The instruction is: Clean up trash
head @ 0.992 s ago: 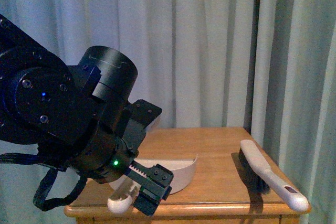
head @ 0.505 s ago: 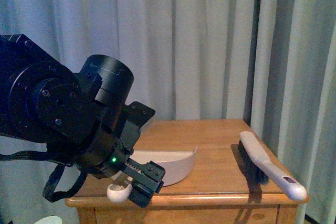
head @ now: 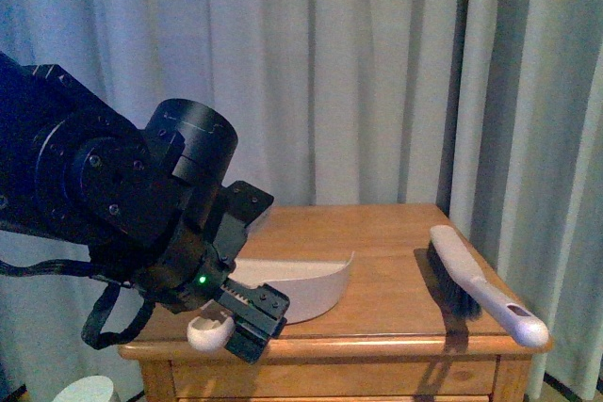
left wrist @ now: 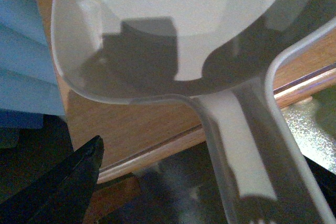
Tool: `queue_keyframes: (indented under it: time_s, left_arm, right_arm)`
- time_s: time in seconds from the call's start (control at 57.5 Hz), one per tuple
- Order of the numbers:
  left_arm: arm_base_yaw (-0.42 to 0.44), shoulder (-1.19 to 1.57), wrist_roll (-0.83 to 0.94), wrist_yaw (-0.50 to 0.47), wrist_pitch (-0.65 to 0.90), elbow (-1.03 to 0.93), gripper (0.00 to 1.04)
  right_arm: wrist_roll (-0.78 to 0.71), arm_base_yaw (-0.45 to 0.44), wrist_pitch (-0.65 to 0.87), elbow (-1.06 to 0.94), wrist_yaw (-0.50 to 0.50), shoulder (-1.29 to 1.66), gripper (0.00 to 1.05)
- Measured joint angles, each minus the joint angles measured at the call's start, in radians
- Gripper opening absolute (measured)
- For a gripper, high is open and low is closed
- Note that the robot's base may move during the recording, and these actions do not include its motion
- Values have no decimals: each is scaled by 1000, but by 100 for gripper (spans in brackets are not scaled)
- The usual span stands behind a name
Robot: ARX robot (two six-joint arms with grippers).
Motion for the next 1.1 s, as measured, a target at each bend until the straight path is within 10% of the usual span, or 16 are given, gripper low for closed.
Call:
queue_keyframes:
  time_s: [0.418, 0.766, 1.096]
  left_arm:
    - [3, 0, 4, 9, -1, 0, 30]
    - [5, -77, 17, 40, 73, -44, 29]
    - [4, -391, 118, 38, 463, -270, 29]
  right_arm:
    - [0, 0, 0, 0, 0, 0, 97]
    - [0, 0, 0, 0, 0, 0, 97]
    - [0, 0, 0, 0, 0, 0, 97]
